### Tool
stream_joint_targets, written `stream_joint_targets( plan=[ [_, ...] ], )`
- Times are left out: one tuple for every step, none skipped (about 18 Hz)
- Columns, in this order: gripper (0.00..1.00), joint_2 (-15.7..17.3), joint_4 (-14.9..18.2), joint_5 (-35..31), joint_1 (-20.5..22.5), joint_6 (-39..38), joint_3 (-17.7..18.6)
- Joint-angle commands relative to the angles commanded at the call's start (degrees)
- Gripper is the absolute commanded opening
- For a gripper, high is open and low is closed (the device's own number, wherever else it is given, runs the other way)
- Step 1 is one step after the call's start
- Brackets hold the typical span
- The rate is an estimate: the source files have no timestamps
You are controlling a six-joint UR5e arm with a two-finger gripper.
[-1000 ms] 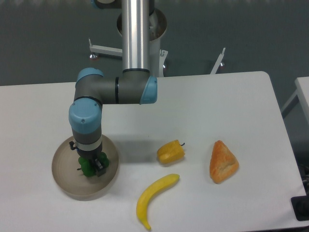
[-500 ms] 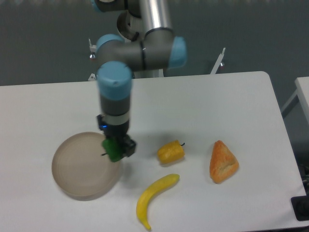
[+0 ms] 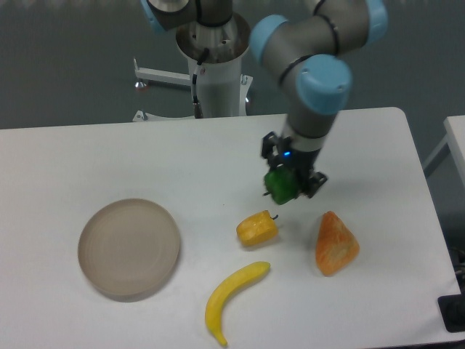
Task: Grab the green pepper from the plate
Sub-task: 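Carry the green pepper up and away from the plate, then hold the green pepper raised above the table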
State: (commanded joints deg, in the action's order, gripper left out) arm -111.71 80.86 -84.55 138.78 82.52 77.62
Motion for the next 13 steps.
stream_joint_targets(
  plan=[
    [0.13,-0.09,-0.26,-0.09,0.7,0.44,-0.27],
    [0.13,-0.44,-0.35,-0.09,1.32,1.75,-0.45],
    [0.14,-0.53,-0.26,-0.35,1.5,3.85,-0.45],
    [0.14,-0.44,0.09,-1.05,1.67,6.14,-0.36],
    [0.13,-0.62,0.09,-0.71,1.76,6.42,-0.45],
    [0.13,-1.23,0.09,-0.79,1.76,6.51,-0.8],
    [0.13,-2.02,0.18,-0.97,1.67,6.51,-1.67],
    [0.13,-2.11,0.18,-1.06,1.67,6.51,-1.76],
    [0.13,-2.11,0.26,-1.15,1.67,6.51,-1.77],
    [0.13,-2.02,0.44,-1.15,1.85,6.51,-1.77],
    [0.13,-2.02,0.53,-1.15,2.11,6.6,-1.85],
    [0.13,-1.94,0.62,-1.15,2.2,6.6,-1.85],
    [0.13,-1.94,0.7,-1.15,2.2,6.6,-1.77]
  ],
)
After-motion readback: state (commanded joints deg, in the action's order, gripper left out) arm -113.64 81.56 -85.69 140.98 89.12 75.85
